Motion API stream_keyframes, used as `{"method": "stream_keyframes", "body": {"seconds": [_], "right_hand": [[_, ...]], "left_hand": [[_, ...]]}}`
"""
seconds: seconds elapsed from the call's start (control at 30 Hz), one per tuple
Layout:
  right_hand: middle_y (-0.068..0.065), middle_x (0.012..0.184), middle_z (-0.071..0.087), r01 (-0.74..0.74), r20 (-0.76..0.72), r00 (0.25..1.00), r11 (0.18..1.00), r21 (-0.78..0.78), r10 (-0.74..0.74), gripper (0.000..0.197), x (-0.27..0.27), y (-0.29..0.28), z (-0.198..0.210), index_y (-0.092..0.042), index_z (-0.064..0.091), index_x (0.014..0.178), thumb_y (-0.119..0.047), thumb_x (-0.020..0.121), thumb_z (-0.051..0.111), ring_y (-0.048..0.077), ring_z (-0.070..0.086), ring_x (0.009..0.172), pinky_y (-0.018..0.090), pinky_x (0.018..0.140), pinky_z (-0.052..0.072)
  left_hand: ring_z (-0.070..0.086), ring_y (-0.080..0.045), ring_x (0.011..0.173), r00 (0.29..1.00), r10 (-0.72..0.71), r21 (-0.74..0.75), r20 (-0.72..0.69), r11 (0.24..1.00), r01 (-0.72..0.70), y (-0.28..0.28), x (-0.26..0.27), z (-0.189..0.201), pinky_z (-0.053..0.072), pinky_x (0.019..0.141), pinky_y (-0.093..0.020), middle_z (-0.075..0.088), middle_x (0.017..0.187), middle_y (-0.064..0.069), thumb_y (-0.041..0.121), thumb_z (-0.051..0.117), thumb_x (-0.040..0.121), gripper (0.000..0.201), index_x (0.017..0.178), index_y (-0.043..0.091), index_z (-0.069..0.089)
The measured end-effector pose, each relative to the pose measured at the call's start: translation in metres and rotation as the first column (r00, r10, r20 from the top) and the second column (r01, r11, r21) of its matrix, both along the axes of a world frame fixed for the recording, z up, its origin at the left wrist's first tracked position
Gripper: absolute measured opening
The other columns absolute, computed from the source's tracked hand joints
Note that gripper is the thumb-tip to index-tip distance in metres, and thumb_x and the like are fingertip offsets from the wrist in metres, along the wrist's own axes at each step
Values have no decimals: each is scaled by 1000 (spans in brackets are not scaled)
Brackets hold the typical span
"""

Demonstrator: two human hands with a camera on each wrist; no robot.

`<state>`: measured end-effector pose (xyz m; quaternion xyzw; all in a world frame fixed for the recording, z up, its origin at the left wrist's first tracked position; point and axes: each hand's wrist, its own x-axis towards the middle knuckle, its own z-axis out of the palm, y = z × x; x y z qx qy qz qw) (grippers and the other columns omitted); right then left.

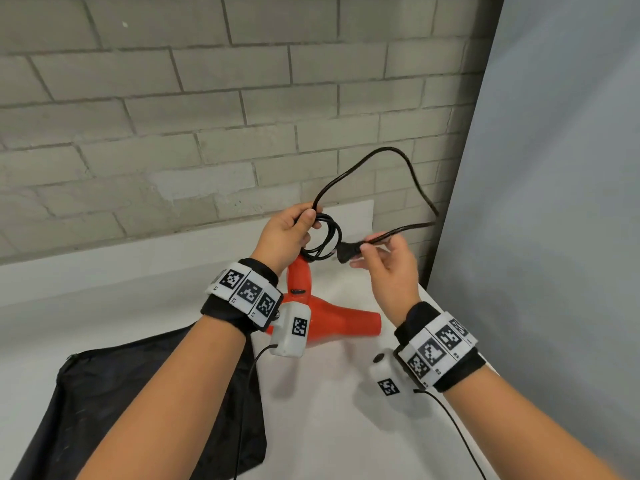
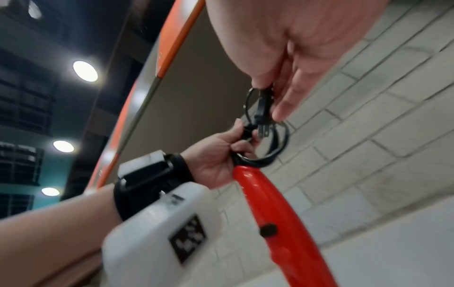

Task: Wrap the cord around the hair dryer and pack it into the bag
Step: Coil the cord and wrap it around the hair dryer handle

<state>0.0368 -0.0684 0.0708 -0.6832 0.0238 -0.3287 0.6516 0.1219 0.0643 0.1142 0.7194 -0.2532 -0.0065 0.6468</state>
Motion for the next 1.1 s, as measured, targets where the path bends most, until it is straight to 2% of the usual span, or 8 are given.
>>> {"method": "stream_keyframes", "body": {"seconds": [0.13, 0.3, 0.47, 0.57, 0.63, 0.8, 0.97, 1.1], "right_hand": [[-1, 79, 64, -28, 109, 994, 999, 17, 26, 25, 13, 16, 9, -21, 51, 80, 2, 87, 54, 7, 66, 69, 23, 66, 56], [9, 86, 62, 120, 52, 993, 954, -276, -110, 4, 29, 26, 9, -6, 57, 86, -6, 84, 60, 14, 58, 74, 12, 63, 46], [5, 93, 47, 267, 36, 961, 882, -388, -275, 18, 46, 34, 10, -4, 49, 92, -6, 80, 62, 19, 48, 88, 27, 77, 43], [0, 102, 50, 60, -94, 991, 957, -284, -90, 36, 57, 33, 17, -7, 45, 111, 5, 78, 52, 14, 52, 95, 16, 79, 44], [2, 88, 59, -98, -158, 986, 943, -317, 50, 32, 59, 29, 22, -9, 46, 114, 2, 83, 47, 15, 57, 78, 12, 62, 45], [-6, 66, 48, -227, -295, 954, 794, -563, 63, 9, 43, 3, -4, -14, 47, 97, -20, 96, 40, 6, 45, 57, 22, 55, 36], [8, 84, 53, -517, -720, 660, 568, -641, -212, 24, 14, -28, -58, -17, 51, 77, -13, 94, 35, 22, 51, 73, 27, 70, 36], [9, 83, 55, -716, -820, 374, 427, -552, -434, 28, -2, -30, -60, -1, 57, 112, -12, 92, 40, 17, 49, 61, 26, 61, 42]], "left_hand": [[35, 1, 38, 1000, 5, -9, -2, 1000, -5, 0, 5, -1, 29, 42, -7, 52, 75, 4, 17, 39, 96, 23, 107, 11, 58], [43, 3, 40, 999, -13, -29, -34, 999, 12, -1, 2, 2, 32, 42, -4, 51, 71, 9, 15, 40, 95, 29, 115, 0, 56], [36, 1, 38, 998, -46, -29, -30, 999, 46, 2, 6, -1, 31, 43, -7, 52, 66, 12, 17, 41, 95, 24, 108, 8, 60], [34, 0, 40, 996, -91, -11, -9, 996, 91, 5, 8, -3, 31, 45, -8, 54, 71, 4, 18, 40, 95, 26, 109, 7, 60], [35, 0, 41, 995, -103, 10, 17, 995, 103, 6, 9, -3, 32, 46, -7, 57, 80, -4, 18, 39, 96, 31, 116, 3, 58], [31, -2, 42, 998, -64, -13, -24, 998, 64, 8, 14, -2, 27, 43, -9, 52, 56, 16, 18, 39, 96, 28, 117, 13, 56], [31, -5, 47, 999, -45, -34, -17, 998, 45, 7, 15, -2, 29, 45, -10, 52, 78, 2, 18, 38, 96, 26, 116, 25, 53], [40, 1, 42, 999, -29, -43, -32, 999, 28, 3, 12, -1, 30, 43, -7, 52, 79, 3, 17, 37, 97, 27, 116, 14, 56]]}}
